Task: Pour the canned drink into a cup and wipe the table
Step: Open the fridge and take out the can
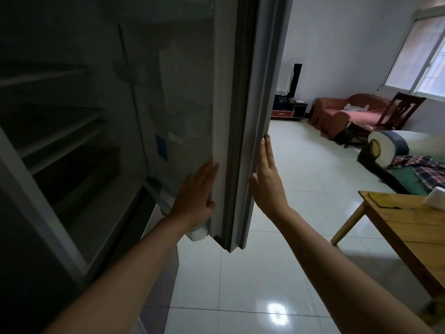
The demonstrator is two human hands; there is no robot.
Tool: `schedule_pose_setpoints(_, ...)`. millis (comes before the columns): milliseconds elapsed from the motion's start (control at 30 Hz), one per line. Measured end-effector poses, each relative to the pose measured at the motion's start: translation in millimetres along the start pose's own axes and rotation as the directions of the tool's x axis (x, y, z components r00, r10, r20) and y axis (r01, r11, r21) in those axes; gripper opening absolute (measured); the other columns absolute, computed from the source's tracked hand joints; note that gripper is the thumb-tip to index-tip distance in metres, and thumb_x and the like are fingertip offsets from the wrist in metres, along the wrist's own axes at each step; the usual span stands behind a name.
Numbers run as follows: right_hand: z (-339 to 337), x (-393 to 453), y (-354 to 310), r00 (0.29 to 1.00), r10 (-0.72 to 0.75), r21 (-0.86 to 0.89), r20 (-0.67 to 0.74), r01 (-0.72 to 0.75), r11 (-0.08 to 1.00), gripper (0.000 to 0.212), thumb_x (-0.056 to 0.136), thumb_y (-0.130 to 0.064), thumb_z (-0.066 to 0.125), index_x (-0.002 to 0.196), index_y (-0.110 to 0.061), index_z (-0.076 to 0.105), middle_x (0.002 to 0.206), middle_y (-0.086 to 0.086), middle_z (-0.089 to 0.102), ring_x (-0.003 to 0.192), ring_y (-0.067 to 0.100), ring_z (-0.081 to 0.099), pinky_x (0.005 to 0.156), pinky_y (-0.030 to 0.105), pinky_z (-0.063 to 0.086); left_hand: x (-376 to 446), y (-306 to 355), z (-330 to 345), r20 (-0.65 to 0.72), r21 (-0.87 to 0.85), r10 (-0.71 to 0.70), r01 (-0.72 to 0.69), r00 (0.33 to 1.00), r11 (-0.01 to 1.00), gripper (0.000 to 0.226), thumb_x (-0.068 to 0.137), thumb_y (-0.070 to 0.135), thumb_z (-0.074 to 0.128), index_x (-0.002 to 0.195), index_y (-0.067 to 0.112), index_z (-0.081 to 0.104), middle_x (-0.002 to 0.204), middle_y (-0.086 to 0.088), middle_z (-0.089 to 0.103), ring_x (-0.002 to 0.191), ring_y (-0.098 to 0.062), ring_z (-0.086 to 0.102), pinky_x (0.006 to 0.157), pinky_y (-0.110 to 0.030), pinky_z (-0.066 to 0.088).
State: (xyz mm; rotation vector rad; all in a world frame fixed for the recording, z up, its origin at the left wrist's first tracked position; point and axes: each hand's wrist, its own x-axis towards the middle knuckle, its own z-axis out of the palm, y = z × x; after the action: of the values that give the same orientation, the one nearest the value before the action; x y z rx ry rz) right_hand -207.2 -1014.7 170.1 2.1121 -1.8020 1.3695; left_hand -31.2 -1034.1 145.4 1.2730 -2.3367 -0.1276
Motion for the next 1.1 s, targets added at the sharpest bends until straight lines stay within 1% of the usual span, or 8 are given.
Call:
schedule_pose_setpoints(133,-6.4,14.7,14.6,0.998,0.063,-0.012,0.027,-0.063,0.998,0.080,0.087,0.010,0.044,0.146,-0.016,-0.004,0.154,-0.004,-0.015,0.143,0.017,-0.002,0.107,0.018,0.017,21.1,6.6,9.9,0.008,0.039,0.034,-0.034,0.999,0.999,0.086,0.089,0.019,0.054,0.146,0.027,-0.011,0.156,0.005,-0.014,0.145,-0.015,-0.004,0.116,-0.035,0.000)
schedule_pose_setpoints(300,-12.8,33.1,30.2,0.994,0.101,-0.008,0.035,-0.101,0.995,0.082,0.088,0.007,0.047,0.146,-0.017,-0.006,0.155,0.001,-0.012,0.144,0.024,0.001,0.110,0.032,0.027,44.3,15.5,17.9,0.024,0.035,0.055,-0.056,0.998,0.998,0.085,0.089,0.019,0.053,0.146,0.026,-0.010,0.156,0.005,-0.013,0.145,-0.014,-0.006,0.115,-0.033,-0.002)
schedule_pose_setpoints(433,-12.6,47.2,44.5,0.993,0.109,-0.019,0.033,-0.108,0.994,0.082,0.087,0.007,0.047,0.146,-0.017,-0.005,0.155,0.004,-0.014,0.143,0.028,0.002,0.113,0.038,0.027,55.7,15.4,25.4,0.043,0.037,0.063,-0.064,0.997,0.997,0.083,0.089,0.015,0.051,0.146,0.027,-0.008,0.157,0.005,-0.011,0.144,-0.014,-0.009,0.116,-0.035,-0.003)
schedule_pose_setpoints(533,-9.3,55.6,56.6,0.995,0.098,-0.015,0.029,-0.098,0.995,0.081,0.088,0.007,0.047,0.146,-0.018,-0.003,0.155,0.005,-0.016,0.144,0.028,0.000,0.113,0.041,0.027,55.2,3.3,37.0,0.076,0.026,0.007,-0.009,0.997,1.000,0.078,0.090,0.013,0.050,0.147,0.026,0.000,0.157,0.005,-0.006,0.145,-0.016,-0.006,0.118,-0.037,0.000)
schedule_pose_setpoints(667,-6.0,65.4,69.4,0.994,0.108,-0.001,0.020,-0.108,0.994,0.081,0.088,0.008,0.046,0.146,-0.017,-0.004,0.154,0.004,-0.018,0.143,0.025,-0.006,0.115,0.040,0.022,43.6,-17.8,61.5,0.140,0.011,-0.094,0.093,0.986,0.996,0.069,0.090,0.016,0.052,0.147,0.024,0.013,0.157,0.004,0.007,0.144,-0.020,0.008,0.117,-0.034,0.010)
schedule_pose_setpoints(767,-4.5,73.2,77.4,0.993,0.113,-0.004,0.023,-0.113,0.994,0.081,0.088,0.006,0.047,0.146,-0.015,-0.005,0.154,0.006,-0.019,0.143,0.026,-0.009,0.115,0.038,0.018,36.0,-27.4,84.2,0.173,0.035,-0.113,0.108,0.978,0.994,0.065,0.089,0.017,0.053,0.145,0.024,0.021,0.154,0.004,0.017,0.140,-0.020,0.021,0.113,-0.029,0.019)
schedule_pose_setpoints(933,-7.0,85.3,89.7,0.991,0.126,0.017,0.050,-0.127,0.992,0.080,0.089,0.006,0.045,0.146,-0.014,-0.006,0.154,0.005,-0.020,0.143,0.026,-0.010,0.115,0.041,0.020,25.0,-35.9,114.7,0.288,0.063,-0.194,0.184,0.938,0.981,0.065,0.090,0.022,0.049,0.146,0.032,0.016,0.156,0.004,0.010,0.141,-0.024,0.017,0.111,-0.032,0.026)
schedule_pose_setpoints(1100,-9.4,99.4,106.4,0.989,0.127,0.026,0.079,-0.129,0.991,0.080,0.089,0.006,0.045,0.146,-0.014,-0.008,0.153,0.006,-0.022,0.143,0.026,-0.010,0.114,0.044,0.024,29.5,-37.7,135.0,0.373,0.119,-0.201,0.168,0.906,0.979,0.070,0.091,0.023,0.044,0.147,0.033,0.003,0.158,0.002,-0.002,0.145,-0.020,0.000,0.117,-0.034,0.013)
